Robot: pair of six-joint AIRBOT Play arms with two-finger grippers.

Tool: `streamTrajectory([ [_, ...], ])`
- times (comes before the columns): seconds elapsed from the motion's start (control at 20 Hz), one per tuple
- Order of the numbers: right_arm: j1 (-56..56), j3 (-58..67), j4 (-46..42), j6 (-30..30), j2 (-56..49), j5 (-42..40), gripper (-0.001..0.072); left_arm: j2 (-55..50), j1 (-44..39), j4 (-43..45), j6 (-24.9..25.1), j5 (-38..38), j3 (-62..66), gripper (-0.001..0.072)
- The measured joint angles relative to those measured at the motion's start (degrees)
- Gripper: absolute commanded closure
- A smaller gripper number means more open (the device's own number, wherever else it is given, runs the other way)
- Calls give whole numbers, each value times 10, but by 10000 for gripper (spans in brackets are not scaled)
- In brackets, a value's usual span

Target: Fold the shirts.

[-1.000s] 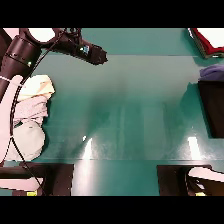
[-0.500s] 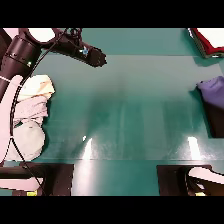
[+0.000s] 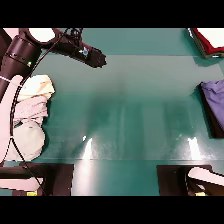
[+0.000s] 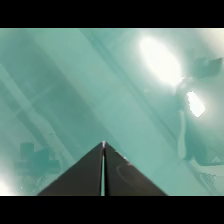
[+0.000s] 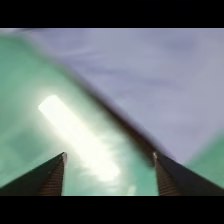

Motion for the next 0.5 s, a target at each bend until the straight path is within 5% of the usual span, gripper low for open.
streamTrajectory([
  [0.15, 74, 0, 60, 3, 0, 8, 691, 0, 0, -4, -1, -12, 0, 683],
  [0.5, 271, 0, 102, -38, 0, -18, 694, 0, 0, -7, -2, 5, 0, 683],
])
